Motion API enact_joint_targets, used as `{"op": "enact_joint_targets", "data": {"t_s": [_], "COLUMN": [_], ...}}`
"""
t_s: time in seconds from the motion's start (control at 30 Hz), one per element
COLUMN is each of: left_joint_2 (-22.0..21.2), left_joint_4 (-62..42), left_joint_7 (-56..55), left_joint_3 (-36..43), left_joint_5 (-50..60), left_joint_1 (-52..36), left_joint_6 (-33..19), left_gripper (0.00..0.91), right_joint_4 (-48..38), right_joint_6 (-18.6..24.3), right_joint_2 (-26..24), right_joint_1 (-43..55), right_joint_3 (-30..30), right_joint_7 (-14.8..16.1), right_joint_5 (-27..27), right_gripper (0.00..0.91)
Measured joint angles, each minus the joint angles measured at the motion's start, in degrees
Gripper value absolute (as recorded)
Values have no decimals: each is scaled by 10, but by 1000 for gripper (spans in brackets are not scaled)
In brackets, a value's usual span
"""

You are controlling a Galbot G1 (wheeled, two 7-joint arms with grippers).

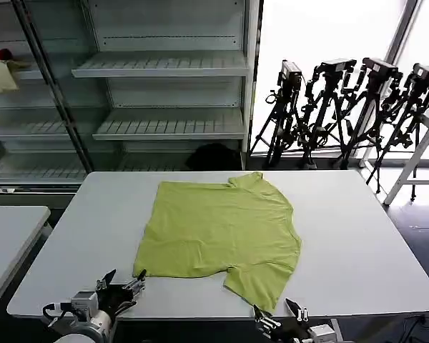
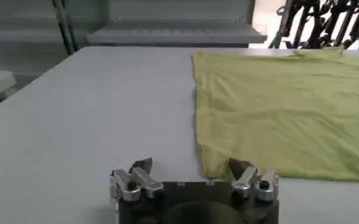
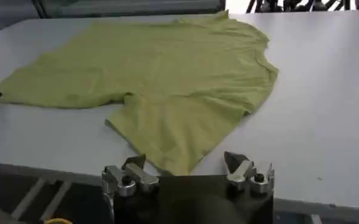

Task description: Fold and organize the clothes.

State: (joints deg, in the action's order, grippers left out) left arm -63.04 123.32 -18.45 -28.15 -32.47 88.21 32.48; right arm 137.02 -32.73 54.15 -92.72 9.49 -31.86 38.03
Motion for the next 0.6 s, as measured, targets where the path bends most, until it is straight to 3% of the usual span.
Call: {"op": "enact_joint_targets", "data": {"t_s": [0.07, 0.23, 0.6], "left_joint_2": [-1, -2, -2], "left_joint_4": [-3, -8, -11], "left_joint_7": [1, 5, 18], "left_joint_3": [0, 0, 1], "left_joint_5": [1, 1, 1], "left_joint_1": [-1, -1, 2], "left_joint_6": [0, 0, 0], "left_gripper": [20, 10, 10], "right_joint_4": [-2, -6, -4], "right_joint_6": [0, -1, -4], "right_joint_2": [1, 2, 6], "right_joint_1": [2, 7, 17], "right_joint_3": [-1, -5, -3], "right_joint_7": [-1, -1, 3], "right_joint_5": [0, 0, -3], "right_gripper": [181, 0, 0]}}
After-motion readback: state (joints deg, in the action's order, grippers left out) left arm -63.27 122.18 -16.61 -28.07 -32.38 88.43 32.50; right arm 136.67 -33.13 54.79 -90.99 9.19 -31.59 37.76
